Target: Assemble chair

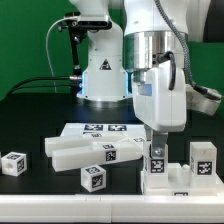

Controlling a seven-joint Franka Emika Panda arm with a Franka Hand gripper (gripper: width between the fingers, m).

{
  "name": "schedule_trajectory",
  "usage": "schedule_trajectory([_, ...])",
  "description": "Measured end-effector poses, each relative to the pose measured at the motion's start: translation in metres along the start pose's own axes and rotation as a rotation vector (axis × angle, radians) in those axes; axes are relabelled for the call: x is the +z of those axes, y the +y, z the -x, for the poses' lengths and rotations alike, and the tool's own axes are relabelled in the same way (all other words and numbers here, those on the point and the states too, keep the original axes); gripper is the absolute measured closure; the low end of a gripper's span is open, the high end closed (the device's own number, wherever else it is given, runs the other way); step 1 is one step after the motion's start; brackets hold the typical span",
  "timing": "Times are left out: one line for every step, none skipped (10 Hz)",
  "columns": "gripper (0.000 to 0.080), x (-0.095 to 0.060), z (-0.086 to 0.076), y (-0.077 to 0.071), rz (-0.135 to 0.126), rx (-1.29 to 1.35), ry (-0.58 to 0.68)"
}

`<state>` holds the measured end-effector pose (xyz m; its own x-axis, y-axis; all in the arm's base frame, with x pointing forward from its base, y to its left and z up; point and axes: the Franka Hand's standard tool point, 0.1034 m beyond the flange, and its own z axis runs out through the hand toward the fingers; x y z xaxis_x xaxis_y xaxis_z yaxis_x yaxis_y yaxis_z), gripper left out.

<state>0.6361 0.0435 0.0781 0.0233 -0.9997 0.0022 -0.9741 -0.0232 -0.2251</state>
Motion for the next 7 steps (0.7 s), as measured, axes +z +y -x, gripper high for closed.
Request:
schedule_trajectory([0.0437, 0.001, 0.0, 0.001, 0.012, -0.084, 0.0])
schedule_trajectory([0.026, 0.0, 0.003, 0.003, 0.052, -0.256, -0.008])
schedule_trajectory([0.0184, -0.004, 0.006, -0.002, 0.067, -0.436, -0.018])
schedule_trajectory([0.0184, -0.007, 0.003, -0.008, 0.066, -0.607, -0.033])
schedule_trajectory([0.0156, -0.007, 0.001, -0.007, 0.08, -0.763, -0.056])
schedule_trajectory([0.0156, -0.006, 0.001, -0.007, 0.076, -0.799, -0.053])
schedule_trajectory([0.0151, -0.006, 0.0, -0.007, 0.076, -0.866, -0.054])
